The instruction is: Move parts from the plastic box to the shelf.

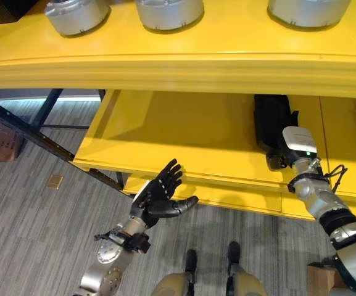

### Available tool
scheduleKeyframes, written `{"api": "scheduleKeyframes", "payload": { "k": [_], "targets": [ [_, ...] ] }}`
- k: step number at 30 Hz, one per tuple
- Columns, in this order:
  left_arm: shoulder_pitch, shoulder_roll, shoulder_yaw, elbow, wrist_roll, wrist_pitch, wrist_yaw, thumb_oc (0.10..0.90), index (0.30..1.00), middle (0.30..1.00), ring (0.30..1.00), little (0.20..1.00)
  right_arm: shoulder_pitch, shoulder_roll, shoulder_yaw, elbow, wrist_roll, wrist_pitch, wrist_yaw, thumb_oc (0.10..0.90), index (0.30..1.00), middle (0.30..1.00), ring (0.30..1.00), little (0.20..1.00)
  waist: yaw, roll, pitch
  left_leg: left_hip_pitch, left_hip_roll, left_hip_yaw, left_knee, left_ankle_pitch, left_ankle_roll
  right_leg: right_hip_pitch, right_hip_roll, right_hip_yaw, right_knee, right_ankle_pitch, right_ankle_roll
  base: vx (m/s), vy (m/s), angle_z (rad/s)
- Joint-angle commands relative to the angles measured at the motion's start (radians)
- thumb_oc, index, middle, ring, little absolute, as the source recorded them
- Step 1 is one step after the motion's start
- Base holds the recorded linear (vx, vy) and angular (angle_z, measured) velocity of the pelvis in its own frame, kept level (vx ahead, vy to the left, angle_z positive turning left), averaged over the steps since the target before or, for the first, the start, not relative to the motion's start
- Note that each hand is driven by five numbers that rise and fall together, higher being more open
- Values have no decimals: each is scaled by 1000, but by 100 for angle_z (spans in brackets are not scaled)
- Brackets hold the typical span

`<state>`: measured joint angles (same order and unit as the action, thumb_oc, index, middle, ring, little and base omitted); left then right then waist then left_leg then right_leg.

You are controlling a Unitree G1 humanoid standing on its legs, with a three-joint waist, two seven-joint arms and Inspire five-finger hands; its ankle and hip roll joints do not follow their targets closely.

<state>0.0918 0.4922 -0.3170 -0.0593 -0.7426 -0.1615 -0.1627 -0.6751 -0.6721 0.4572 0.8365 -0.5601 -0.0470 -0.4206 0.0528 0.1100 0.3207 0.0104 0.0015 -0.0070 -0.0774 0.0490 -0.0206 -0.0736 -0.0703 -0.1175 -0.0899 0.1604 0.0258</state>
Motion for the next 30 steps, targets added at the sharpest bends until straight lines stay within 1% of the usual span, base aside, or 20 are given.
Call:
{"api": "scheduleKeyframes", "payload": {
  "k": [1, 3, 7, 14, 19, 30],
  "targets": [
    [-60, 9, 7, -135, -30, -121, -19, 900, 1000, 1000, 1000, 1000, -153, -165, 25, 183, -46, 158, -54, 400, 300, 300, 300, 300, 9, -20, -13, -18, 53, 47, 54, -58, -29, 41, -51, -21, 80, -151, 42, 0, 0, 0],
    [-63, 10, 2, -134, -15, -134, -11, 900, 1000, 1000, 1000, 1000, -159, -169, 24, 189, -52, 156, -55, 400, 300, 300, 300, 300, 8, -19, -15, -17, 53, 48, 53, -58, -29, 41, -51, -19, 79, -151, 42, 0, 0, 0],
    [-64, 11, 2, -139, -20, -134, -2, 900, 1000, 1000, 1000, 1000, -160, -176, 23, 190, -50, 171, -64, 400, 300, 300, 300, 300, 5, -17, -14, -16, 53, 51, 50, -58, -29, 41, -52, -19, 79, -150, 43, 0, 0, 0],
    [-62, 11, 0, -139, -26, -130, -5, 900, 1000, 1000, 1000, 1000, -157, -188, 10, 206, -27, 230, -60, 400, 300, 300, 300, 300, 0, -13, -16, -10, 53, 55, 47, -57, -30, 44, -53, -17, 79, -150, 44, 0, 0, 0],
    [-65, 14, -9, -143, -22, -132, 0, 900, 1000, 1000, 1000, 1000, -151, -188, -4, 235, -19, 252, -58, 400, 300, 300, 300, 300, -1, -14, -18, -4, 54, 57, 44, -56, -29, 49, -52, -17, 76, -148, 44, 0, 0, 0],
    [-71, 12, -22, -151, -22, -131, 10, 900, 1000, 1000, 1000, 1000, -145, -185, -24, 259, -11, 267, -61, 400, 300, 300, 300, 300, -7, -17, -24, 4, 56, 64, 39, -56, -29, 57, -50, -13, 68, -145, 46, 0, 0, 0]
  ]
}}
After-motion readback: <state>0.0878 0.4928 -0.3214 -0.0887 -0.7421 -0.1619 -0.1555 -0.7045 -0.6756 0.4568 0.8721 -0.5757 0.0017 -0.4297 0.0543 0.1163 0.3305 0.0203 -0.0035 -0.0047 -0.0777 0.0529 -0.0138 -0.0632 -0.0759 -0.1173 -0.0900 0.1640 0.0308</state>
